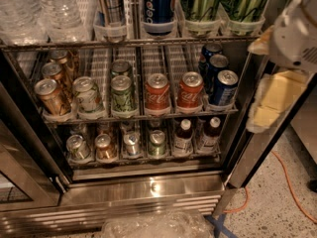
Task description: Pick green can from bottom shelf of fridge
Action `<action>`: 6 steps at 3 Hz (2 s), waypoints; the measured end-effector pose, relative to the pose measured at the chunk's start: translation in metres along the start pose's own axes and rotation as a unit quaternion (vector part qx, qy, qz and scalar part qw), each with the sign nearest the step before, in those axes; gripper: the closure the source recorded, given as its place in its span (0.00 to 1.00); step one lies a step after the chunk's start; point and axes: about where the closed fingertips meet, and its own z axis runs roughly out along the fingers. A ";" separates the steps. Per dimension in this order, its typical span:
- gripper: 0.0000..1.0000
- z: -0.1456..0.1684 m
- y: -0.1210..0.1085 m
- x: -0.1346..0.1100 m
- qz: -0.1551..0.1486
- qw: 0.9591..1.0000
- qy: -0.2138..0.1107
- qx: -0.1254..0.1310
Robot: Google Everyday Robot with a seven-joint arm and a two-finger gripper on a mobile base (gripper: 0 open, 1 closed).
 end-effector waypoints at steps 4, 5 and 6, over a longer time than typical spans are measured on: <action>0.00 0.111 0.056 -0.163 0.062 0.924 -0.368 -0.078; 0.00 0.098 0.059 -0.175 0.064 0.903 -0.421 -0.062; 0.00 0.097 0.060 -0.175 0.064 0.903 -0.421 -0.062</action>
Offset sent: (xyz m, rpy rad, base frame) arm 0.0224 0.2182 0.0128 0.7517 0.0356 0.1630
